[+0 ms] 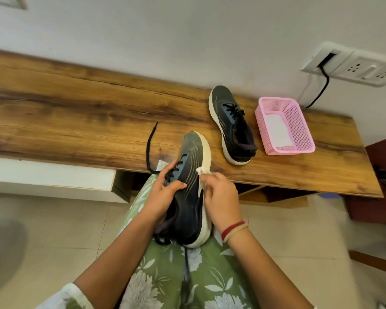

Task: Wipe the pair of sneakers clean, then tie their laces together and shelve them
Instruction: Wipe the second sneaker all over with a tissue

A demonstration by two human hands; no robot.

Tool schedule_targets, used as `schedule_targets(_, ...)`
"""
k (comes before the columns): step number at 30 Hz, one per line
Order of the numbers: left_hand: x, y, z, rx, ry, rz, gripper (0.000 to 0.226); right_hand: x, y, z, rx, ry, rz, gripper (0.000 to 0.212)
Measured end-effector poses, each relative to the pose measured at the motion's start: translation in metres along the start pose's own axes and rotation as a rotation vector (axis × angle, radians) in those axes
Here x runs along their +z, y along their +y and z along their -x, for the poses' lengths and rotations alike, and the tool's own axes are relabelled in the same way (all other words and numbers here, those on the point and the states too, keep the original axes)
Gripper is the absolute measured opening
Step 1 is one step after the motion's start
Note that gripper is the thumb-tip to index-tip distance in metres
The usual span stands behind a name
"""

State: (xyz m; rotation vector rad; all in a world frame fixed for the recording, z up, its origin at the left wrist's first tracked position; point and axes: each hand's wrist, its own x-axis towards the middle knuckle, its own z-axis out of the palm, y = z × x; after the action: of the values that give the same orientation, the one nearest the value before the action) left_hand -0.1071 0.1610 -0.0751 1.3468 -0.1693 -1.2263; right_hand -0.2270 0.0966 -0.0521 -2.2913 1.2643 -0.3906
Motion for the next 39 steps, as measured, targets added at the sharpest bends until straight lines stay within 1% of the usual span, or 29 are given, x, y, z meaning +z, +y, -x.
schedule_targets(2, -0.001, 0.0, 0.0, -0.001, -0.002, 0.004, 0.057, -0.01, 0.002, 0.009, 0.029, -0.063, -0.079, 0.029)
schedule_targets(3, -0.001, 0.001, 0.0, -0.004, -0.003, 0.009, 0.057, -0.018, 0.005, 0.011, 0.054, -0.131, -0.109, 0.028)
schedule_targets(5, -0.002, 0.001, 0.0, -0.017, 0.001, 0.034, 0.056, -0.034, 0.01, 0.005, 0.17, -0.261, -0.277, 0.027)
schedule_targets(6, -0.002, 0.001, 0.0, -0.025, -0.002, 0.048, 0.055, -0.039, 0.01, -0.001, 0.243, -0.24, -0.395, 0.028)
schedule_targets(7, -0.002, 0.001, 0.0, -0.032, -0.009, 0.055, 0.055, -0.041, 0.011, -0.01, 0.306, -0.137, -0.468, 0.029)
schedule_targets(8, -0.002, 0.0, 0.0, -0.033, -0.015, 0.056, 0.056, -0.041, 0.013, -0.022, 0.334, -0.012, -0.461, 0.028)
schedule_targets(9, -0.002, 0.0, 0.0, -0.029, -0.015, 0.056, 0.056, -0.038, 0.01, -0.034, 0.328, 0.074, -0.401, 0.028)
schedule_targets(10, -0.002, 0.0, 0.0, -0.025, -0.011, 0.058, 0.056, -0.033, 0.007, -0.044, 0.289, 0.113, -0.323, 0.028)
schedule_targets(11, -0.001, 0.0, 0.0, -0.021, -0.01, 0.062, 0.056, -0.027, 0.002, -0.051, 0.23, 0.11, -0.249, 0.029)
schedule_targets(15, 0.0, 0.0, 0.001, 0.008, -0.016, 0.052, 0.056, -0.003, -0.005, -0.052, -0.017, -0.046, 0.112, 0.034)
schedule_targets(17, 0.001, -0.001, 0.001, 0.025, -0.017, 0.041, 0.056, -0.002, -0.004, -0.04, -0.03, -0.038, 0.119, 0.034)
schedule_targets(20, -0.001, -0.003, 0.0, 0.024, -0.024, 0.047, 0.056, -0.007, -0.004, -0.014, 0.071, -0.011, -0.063, 0.029)
schedule_targets(22, -0.002, -0.003, 0.0, 0.033, -0.026, 0.051, 0.057, -0.011, -0.008, 0.006, 0.122, -0.06, -0.113, 0.027)
schedule_targets(24, -0.002, -0.003, 0.001, 0.044, -0.035, 0.031, 0.057, -0.022, -0.011, 0.02, 0.149, -0.144, -0.11, 0.027)
schedule_targets(25, -0.002, -0.003, 0.002, 0.042, -0.04, 0.025, 0.056, -0.031, -0.01, 0.023, 0.157, -0.216, -0.106, 0.026)
schedule_targets(27, -0.001, -0.001, 0.003, 0.024, -0.05, 0.045, 0.055, -0.053, -0.007, 0.021, 0.16, -0.421, -0.116, 0.025)
schedule_targets(28, -0.001, 0.0, 0.003, 0.011, -0.05, 0.067, 0.054, -0.062, -0.005, 0.016, 0.165, -0.504, -0.155, 0.025)
schedule_targets(29, -0.002, 0.0, 0.002, -0.004, -0.046, 0.091, 0.054, -0.067, -0.004, 0.01, 0.181, -0.518, -0.217, 0.026)
schedule_targets(30, -0.002, 0.001, 0.002, -0.019, -0.041, 0.114, 0.053, -0.068, -0.004, 0.0, 0.21, -0.438, -0.279, 0.028)
schedule_targets(31, -0.001, 0.0, 0.002, -0.028, -0.037, 0.132, 0.053, -0.064, -0.003, -0.011, 0.241, -0.282, -0.3, 0.028)
schedule_targets(32, -0.001, 0.0, 0.002, -0.029, -0.033, 0.14, 0.054, -0.058, -0.002, -0.023, 0.264, -0.117, -0.275, 0.027)
schedule_targets(33, 0.0, 0.0, 0.002, -0.024, -0.029, 0.14, 0.054, -0.05, -0.004, -0.034, 0.267, -0.001, -0.223, 0.027)
schedule_targets(34, 0.0, -0.001, 0.002, -0.016, -0.026, 0.136, 0.054, -0.04, -0.007, -0.042, 0.246, 0.045, -0.174, 0.028)
schedule_targets(35, 0.001, -0.001, 0.002, -0.009, -0.024, 0.141, 0.054, -0.03, -0.01, -0.047, 0.196, 0.031, -0.114, 0.03)
schedule_targets(37, 0.001, -0.002, 0.001, -0.002, -0.023, 0.161, 0.054, -0.013, -0.011, -0.044, 0.061, -0.064, 0.086, 0.035)
schedule_targets(39, 0.001, -0.003, -0.001, 0.002, -0.024, 0.167, 0.054, -0.006, -0.011, -0.03, -0.031, -0.1, 0.23, 0.037)
